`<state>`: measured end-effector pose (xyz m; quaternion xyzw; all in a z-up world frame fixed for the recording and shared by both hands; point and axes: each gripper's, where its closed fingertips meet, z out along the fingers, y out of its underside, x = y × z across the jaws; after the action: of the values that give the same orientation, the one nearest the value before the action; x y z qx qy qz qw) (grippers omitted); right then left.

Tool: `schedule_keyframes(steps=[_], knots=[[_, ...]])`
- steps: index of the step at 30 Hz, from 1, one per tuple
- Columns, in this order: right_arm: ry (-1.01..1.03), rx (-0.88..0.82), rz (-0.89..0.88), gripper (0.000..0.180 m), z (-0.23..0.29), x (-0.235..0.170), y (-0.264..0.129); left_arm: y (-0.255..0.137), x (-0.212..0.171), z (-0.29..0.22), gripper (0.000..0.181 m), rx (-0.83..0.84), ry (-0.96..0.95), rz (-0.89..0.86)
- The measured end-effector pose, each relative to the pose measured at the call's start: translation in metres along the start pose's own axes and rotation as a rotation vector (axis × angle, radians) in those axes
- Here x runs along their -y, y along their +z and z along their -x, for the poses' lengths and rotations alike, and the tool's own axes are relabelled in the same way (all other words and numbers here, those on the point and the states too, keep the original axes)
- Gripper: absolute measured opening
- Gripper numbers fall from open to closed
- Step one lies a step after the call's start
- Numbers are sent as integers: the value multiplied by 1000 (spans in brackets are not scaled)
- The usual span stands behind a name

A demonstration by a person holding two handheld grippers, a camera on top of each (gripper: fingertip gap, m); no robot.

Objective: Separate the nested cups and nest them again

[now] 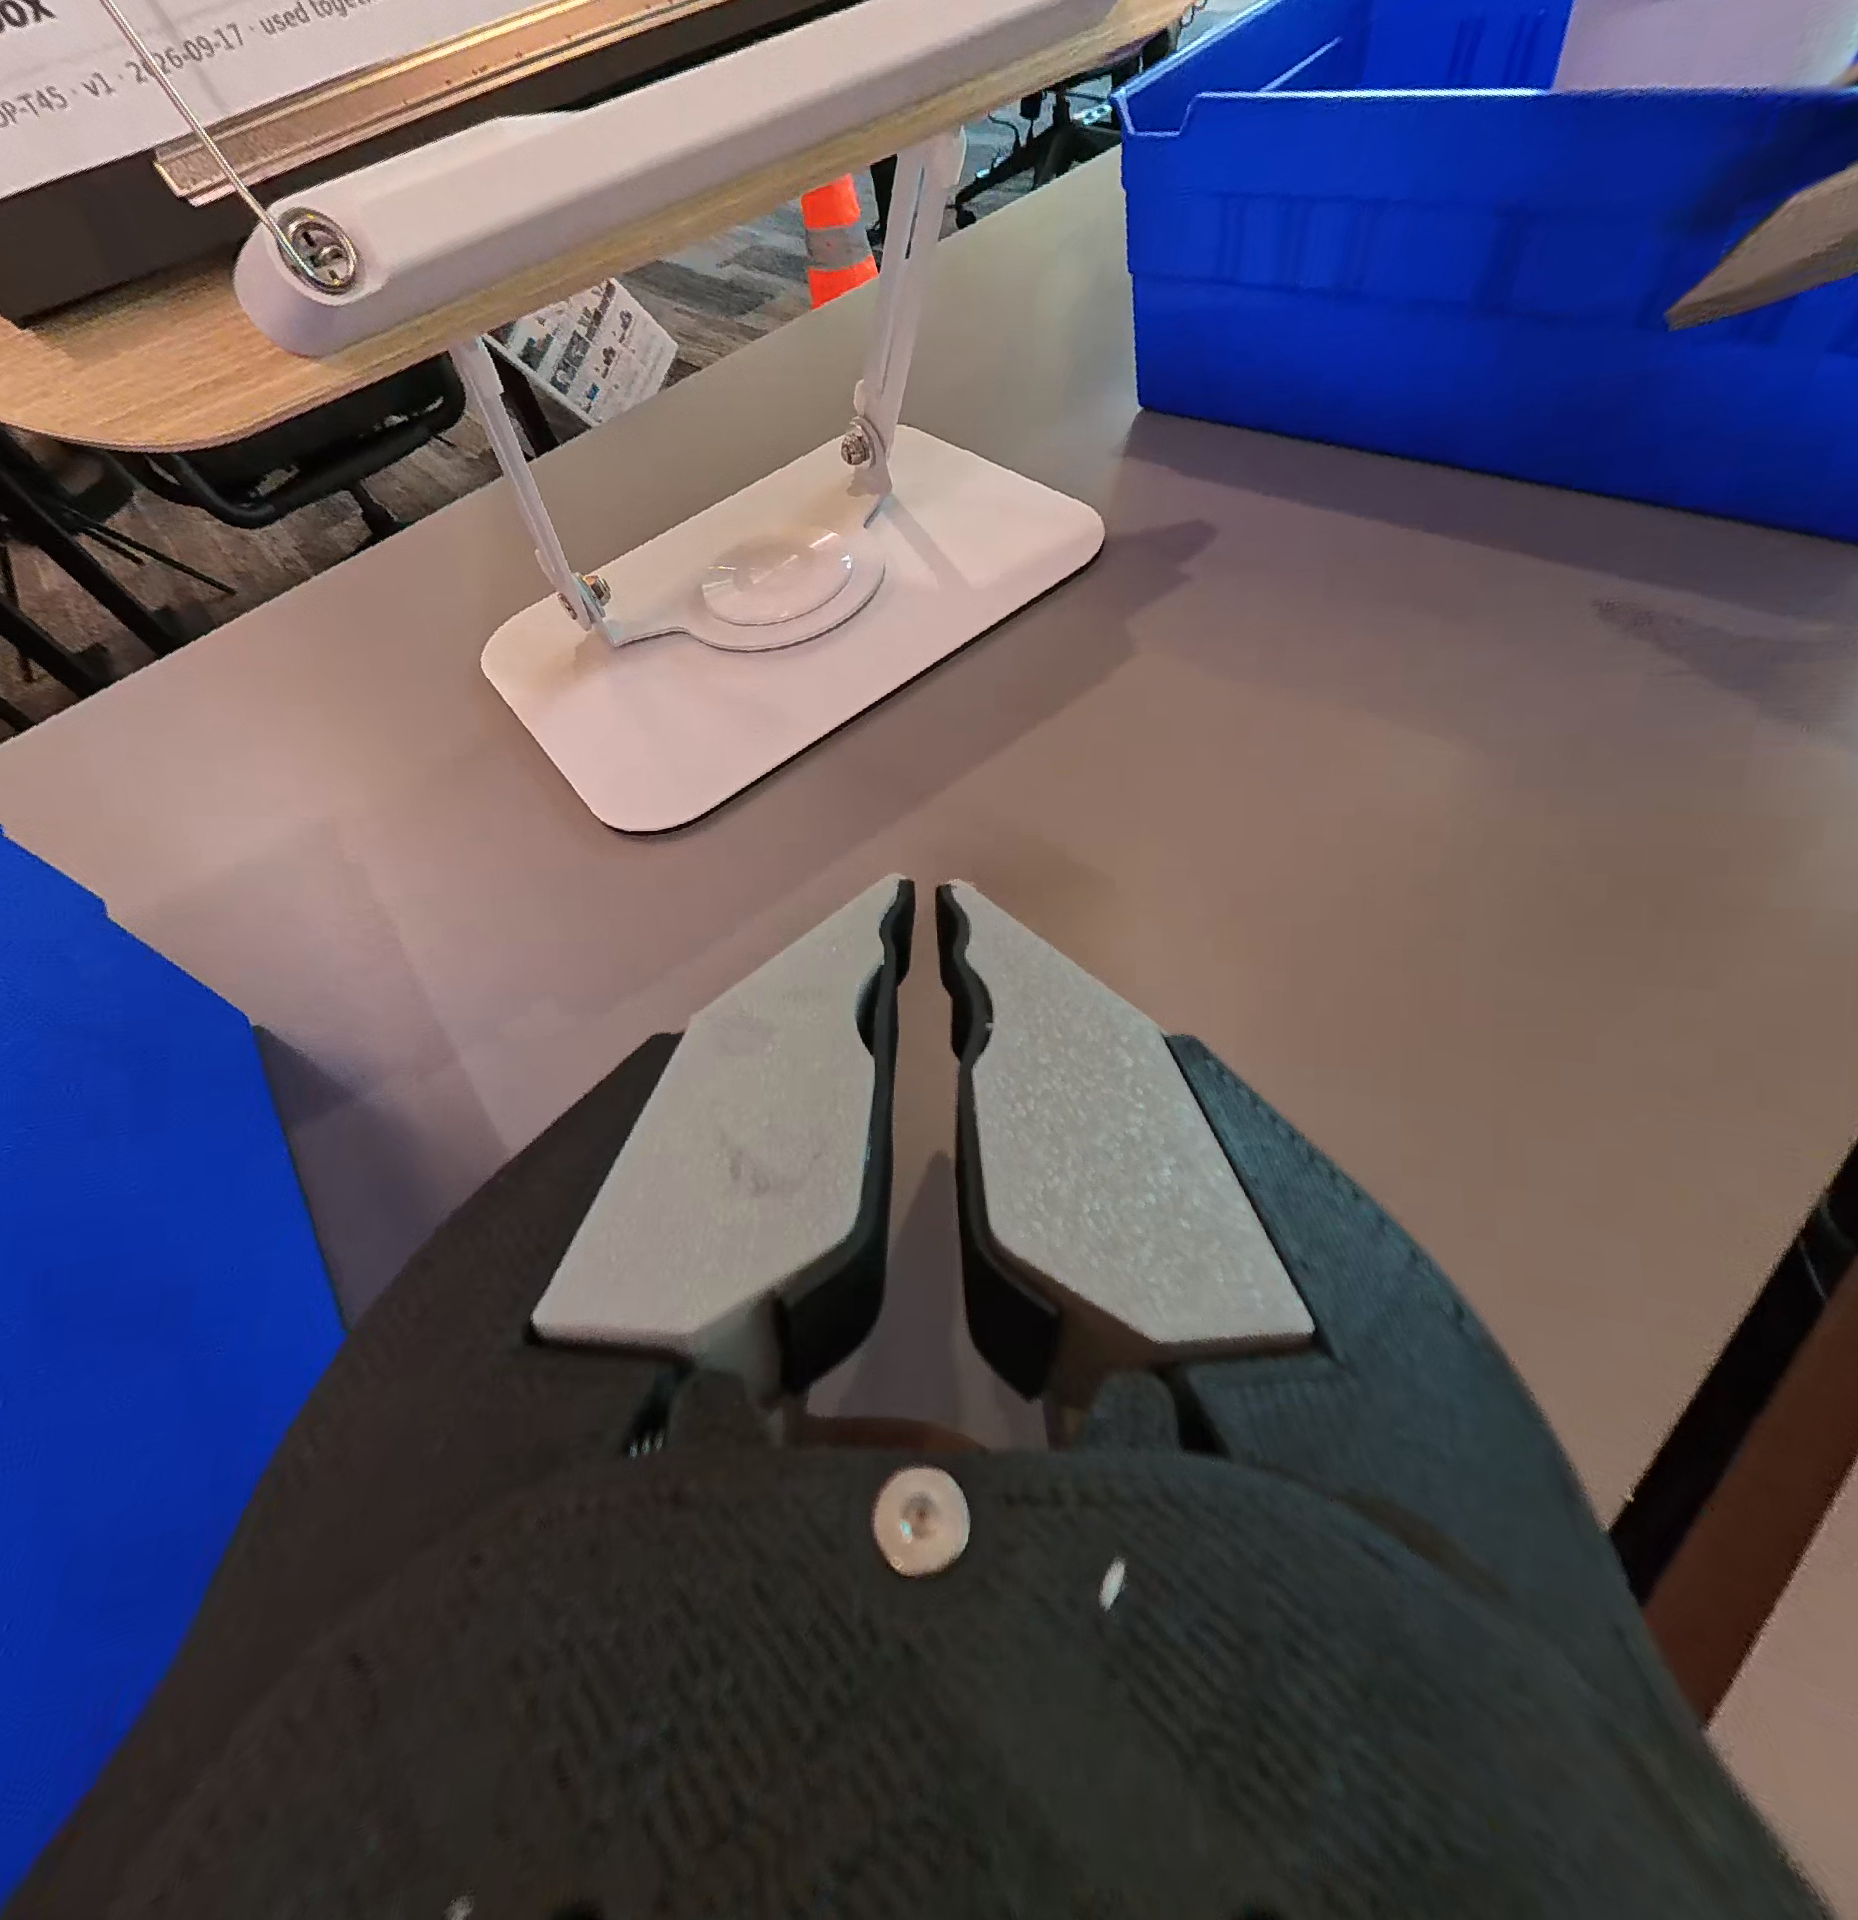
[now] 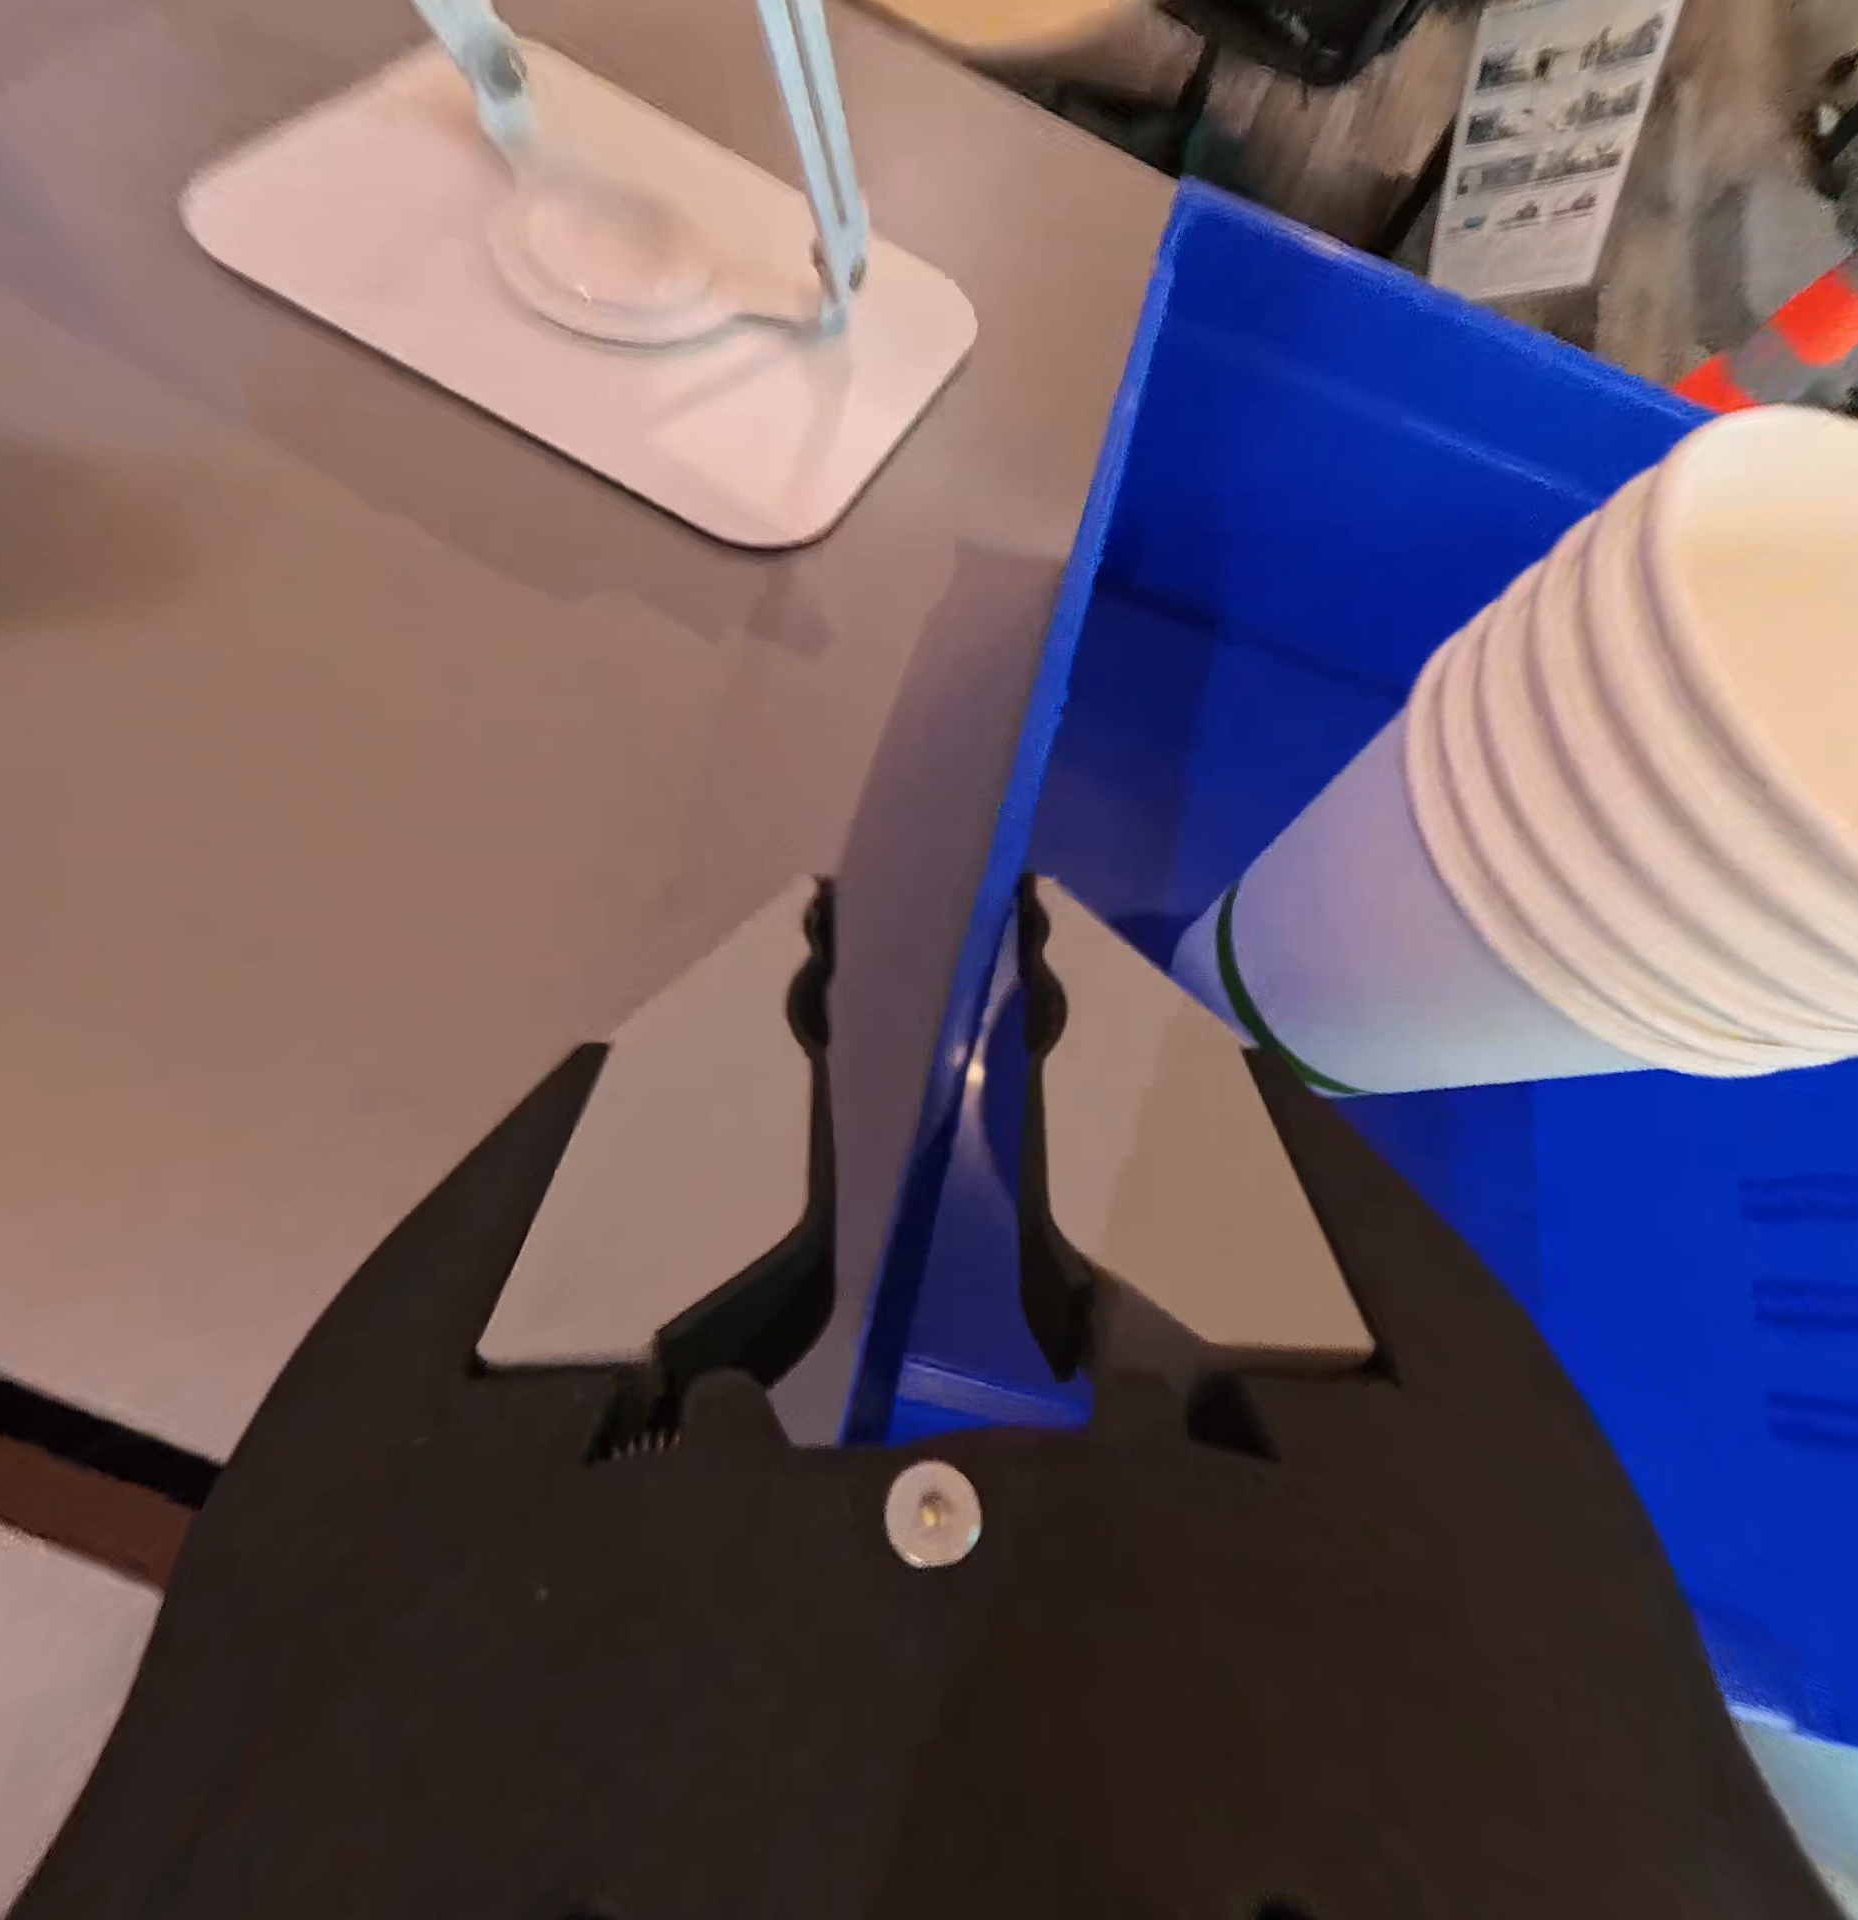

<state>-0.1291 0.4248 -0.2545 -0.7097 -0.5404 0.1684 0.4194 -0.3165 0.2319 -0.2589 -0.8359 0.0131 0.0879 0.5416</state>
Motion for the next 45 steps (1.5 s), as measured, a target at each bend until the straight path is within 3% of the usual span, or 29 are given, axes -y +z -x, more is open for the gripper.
schedule_keyframes(steps=[2, 4, 7, 27, 45], knots=[[-12, -17, 31, 17, -7, -8, 5, 0, 0, 0, 2, -1, 2, 2], [47, 32, 13, 19, -6, -8, 5, 0, 0, -1, 2, -1, 2, -1], [1, -54, 11, 9, -19, -10, 5, -1, 2, -2, 2, -3, 2, -5], [-15, -81, -39, 16, -21, -4, 6, -3, 4, -1, 3, -3, -8, -14], [-47, -100, -11, 6, -22, -6, 6, -5, 9, -3, 3, 0, 8, -25]])
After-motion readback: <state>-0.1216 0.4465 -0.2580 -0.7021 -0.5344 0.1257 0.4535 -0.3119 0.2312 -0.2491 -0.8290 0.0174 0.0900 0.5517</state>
